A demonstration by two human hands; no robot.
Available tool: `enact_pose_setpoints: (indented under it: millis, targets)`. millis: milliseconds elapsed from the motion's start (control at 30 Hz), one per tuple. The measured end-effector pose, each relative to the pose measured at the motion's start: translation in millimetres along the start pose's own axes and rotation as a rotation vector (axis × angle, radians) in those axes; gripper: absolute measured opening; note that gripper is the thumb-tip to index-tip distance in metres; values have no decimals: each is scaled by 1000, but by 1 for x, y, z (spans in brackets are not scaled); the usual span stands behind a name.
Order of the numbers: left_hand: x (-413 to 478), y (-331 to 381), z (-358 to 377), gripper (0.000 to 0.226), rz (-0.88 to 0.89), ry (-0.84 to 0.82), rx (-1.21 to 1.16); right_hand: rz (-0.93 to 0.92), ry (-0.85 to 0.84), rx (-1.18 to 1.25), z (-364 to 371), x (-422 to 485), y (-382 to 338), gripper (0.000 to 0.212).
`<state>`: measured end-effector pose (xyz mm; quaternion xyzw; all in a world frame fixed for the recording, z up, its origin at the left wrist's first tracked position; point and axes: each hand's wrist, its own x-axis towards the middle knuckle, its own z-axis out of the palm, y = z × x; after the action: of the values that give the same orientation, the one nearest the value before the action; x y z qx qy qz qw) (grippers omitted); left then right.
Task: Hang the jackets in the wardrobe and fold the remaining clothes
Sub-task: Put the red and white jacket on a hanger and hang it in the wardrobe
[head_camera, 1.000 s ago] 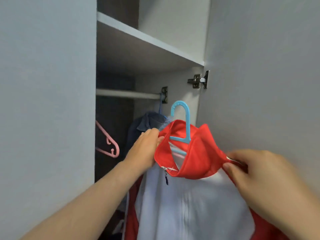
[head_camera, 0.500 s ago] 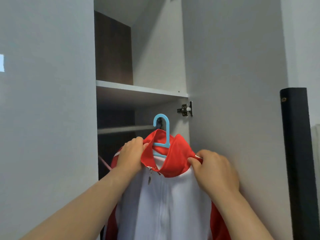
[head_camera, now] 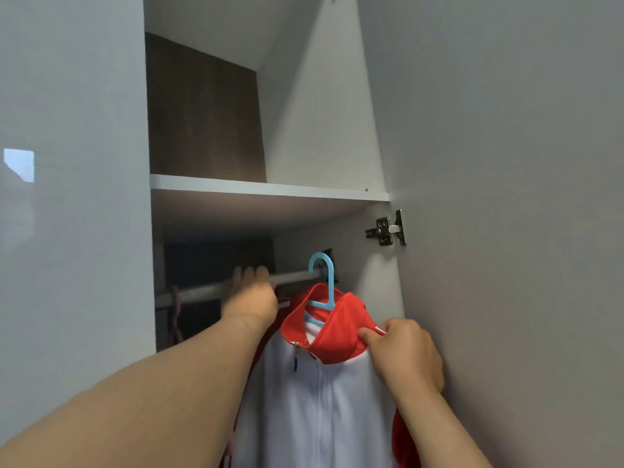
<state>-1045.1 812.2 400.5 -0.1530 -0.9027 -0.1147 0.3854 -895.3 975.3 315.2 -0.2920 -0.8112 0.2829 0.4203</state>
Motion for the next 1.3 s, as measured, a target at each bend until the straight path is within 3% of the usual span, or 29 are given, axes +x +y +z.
enact_pose_setpoints:
  millis: [133, 300, 400, 567, 900, 1300]
  targets:
    - [32, 6, 15, 57, 0, -46, 95, -14, 5, 37, 26, 28, -12, 39]
    - [55, -5, 29, 35, -89, -129, 167, -44, -17, 72, 52, 52, -29, 34]
    - [51, -6, 38, 25, -46, -7, 193, -62, -31, 64, 65, 59, -32, 28]
    - [48, -7, 43, 24, -17, 95, 161, -68, 0, 41, 75, 63, -30, 26]
    - [45, -10, 44, 25, 8, 126, 125, -189, -69, -185, 83, 60, -35, 12]
    - [36, -4, 42, 39, -2, 54, 206, -187, -26, -185, 80, 39, -4, 23]
